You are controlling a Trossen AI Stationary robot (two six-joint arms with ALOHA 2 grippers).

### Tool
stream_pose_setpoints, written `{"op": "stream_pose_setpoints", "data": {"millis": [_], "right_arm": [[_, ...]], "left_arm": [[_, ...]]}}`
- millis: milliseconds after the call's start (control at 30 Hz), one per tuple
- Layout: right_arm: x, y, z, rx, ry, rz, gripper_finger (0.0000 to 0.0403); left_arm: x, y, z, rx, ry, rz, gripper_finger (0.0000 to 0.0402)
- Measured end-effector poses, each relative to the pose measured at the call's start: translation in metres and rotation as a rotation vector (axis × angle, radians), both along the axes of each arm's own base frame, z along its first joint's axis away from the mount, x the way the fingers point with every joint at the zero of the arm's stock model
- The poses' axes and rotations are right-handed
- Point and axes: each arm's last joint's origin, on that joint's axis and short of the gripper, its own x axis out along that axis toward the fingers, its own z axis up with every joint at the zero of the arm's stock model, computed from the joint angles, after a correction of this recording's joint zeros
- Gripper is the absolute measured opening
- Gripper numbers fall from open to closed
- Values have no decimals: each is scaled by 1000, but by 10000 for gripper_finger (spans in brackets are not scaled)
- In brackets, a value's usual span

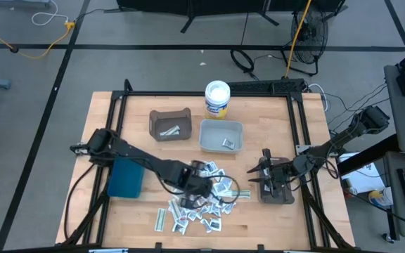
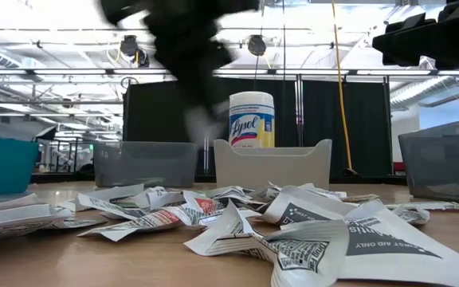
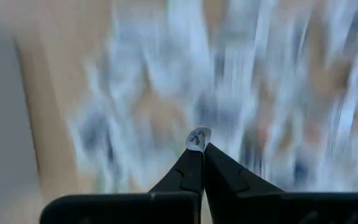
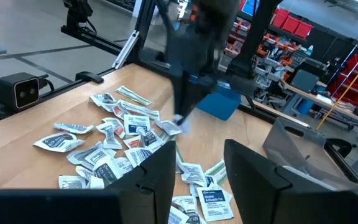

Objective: Pick & Place First Aid Supplies
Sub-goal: Put the blue alcohol pad into the bottom black bin

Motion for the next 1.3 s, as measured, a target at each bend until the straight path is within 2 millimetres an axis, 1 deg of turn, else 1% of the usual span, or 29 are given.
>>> {"op": "stream_pose_setpoints", "data": {"millis": [67, 133, 200, 300, 467, 533, 600, 700, 800, 867, 933, 1000, 1067, 1133, 1233, 1300], "right_arm": [[0, 0, -1, 6, 11, -1, 130], [0, 0, -2, 12, 23, -2, 130], [0, 0, -3, 19, 32, -3, 130], [0, 0, -3, 19, 34, -4, 130], [0, 0, -3, 34, 38, -5, 130], [0, 0, -3, 44, 42, -2, 130], [0, 1, -3, 51, 41, 31, 130], [1, 3, 1, 84, 36, 83, 130], [10, 6, 5, 84, 75, 73, 130], [18, 8, 6, 71, 140, 56, 130], [28, 11, 10, 69, 189, 50, 130], [38, 15, 13, 68, 232, 81, 130], [48, 19, 15, 70, 260, 110, 130], [55, 22, 17, 76, 283, 116, 130], [65, 24, 16, 96, 317, 105, 130], [70, 25, 12, 107, 347, 91, 130]], "left_arm": [[11, 1, 5, -28, -107, -58, 11], [17, 4, 8, -49, -162, -110, 32], [23, 8, 11, -61, -207, -106, 68], [28, 17, 13, -62, -247, -76, 133], [30, 24, 14, -42, -252, -40, 233], [27, 25, 12, -29, -227, 1, 260], [21, 27, 13, -14, -177, 42, 277], [14, 28, 14, -15, -127, 93, 287], [7, 25, 9, 1, -100, 106, 288], [7, 23, 6, -10, -128, 104, 283], [1, 22, 4, -15, -137, 101, 274], [-3, 23, 6, -32, -198, 102, 262], [-14, 26, 7, -31, -248, 118, 251], [-28, 30, 10, -33, -303, 136, 240], [-54, 35, 13, -21, -405, 173, 227], [-73, 36, 13, -16, -481, 188, 221]]}}
